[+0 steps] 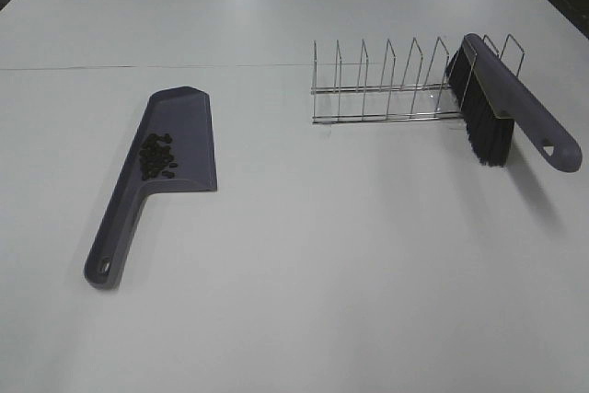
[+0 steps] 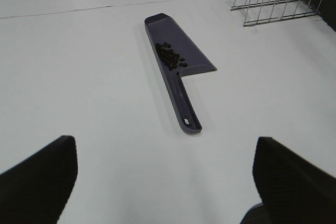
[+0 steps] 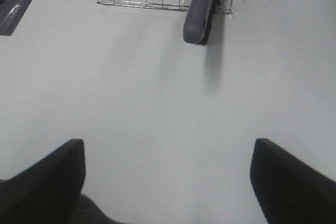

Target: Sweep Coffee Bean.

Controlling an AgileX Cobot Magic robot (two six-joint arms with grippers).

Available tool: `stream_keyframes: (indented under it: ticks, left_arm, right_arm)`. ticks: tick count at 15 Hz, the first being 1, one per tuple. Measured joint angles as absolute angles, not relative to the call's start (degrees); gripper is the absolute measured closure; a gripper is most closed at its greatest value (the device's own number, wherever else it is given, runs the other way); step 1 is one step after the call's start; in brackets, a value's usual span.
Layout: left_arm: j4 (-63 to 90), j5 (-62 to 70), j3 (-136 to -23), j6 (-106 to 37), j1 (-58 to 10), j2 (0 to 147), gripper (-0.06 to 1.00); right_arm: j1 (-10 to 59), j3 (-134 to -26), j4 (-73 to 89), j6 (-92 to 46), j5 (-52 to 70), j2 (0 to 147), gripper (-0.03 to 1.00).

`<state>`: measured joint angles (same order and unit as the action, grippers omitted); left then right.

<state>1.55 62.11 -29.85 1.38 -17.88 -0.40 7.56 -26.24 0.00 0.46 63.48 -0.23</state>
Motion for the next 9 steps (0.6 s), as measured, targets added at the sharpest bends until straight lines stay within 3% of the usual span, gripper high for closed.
stream_keyframes:
  ticks: [5, 9]
  left_arm:
    - [1.0, 62.1, -29.9, 1.1, -17.8, -0.4, 0.11]
    - [0.9, 62.1, -29.9, 1.1, -10.3, -0.4, 0.11]
  right_arm:
    - [7.6, -26.2, 0.0, 0.5, 63.5, -0.2, 0.22]
    - [7.6, -26.2, 0.0, 0.5, 63.5, -0.2, 0.22]
